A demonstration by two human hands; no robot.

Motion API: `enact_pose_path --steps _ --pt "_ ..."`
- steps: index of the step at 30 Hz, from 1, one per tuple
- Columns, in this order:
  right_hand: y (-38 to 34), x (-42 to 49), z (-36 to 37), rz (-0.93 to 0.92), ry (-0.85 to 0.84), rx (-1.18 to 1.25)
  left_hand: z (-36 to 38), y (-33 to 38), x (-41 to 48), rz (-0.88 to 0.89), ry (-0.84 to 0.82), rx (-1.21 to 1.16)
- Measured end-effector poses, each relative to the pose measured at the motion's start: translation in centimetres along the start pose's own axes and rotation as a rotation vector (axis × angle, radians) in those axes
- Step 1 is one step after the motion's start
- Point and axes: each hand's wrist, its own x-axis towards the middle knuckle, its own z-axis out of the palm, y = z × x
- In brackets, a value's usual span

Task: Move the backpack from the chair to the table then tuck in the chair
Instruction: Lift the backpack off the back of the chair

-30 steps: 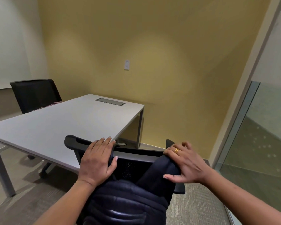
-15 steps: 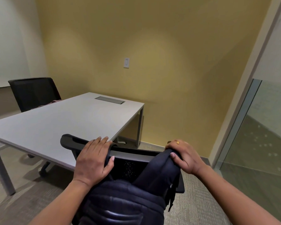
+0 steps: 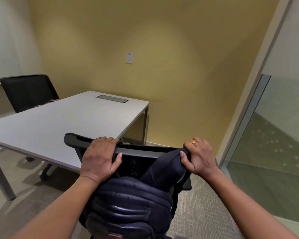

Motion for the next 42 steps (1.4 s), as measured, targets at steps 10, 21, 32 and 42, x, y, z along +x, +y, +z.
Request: enact_pose_path --steps 10,21,32,42 --pt "-3.4 0.3 -2.5 0.027 -0.013 -0.079 -1.2 -2.4 0.2 0.199 -0.100 0.015" --pt "-9.9 2.2 -4.0 0.087 -0.041 -0.190 -5.0 -12.7 4.9 0.645 -0.720 0.076" --pt "-15.7 5.9 -4.4 0.127 -0.124 -0.262 -6.0 -19.1 3.9 0.608 -0.578 0.305" --pt "-19.0 9.4 -5.5 0.085 -0.133 -0.290 -9.3 -23.9 1.6 0.271 -0.865 -0.122"
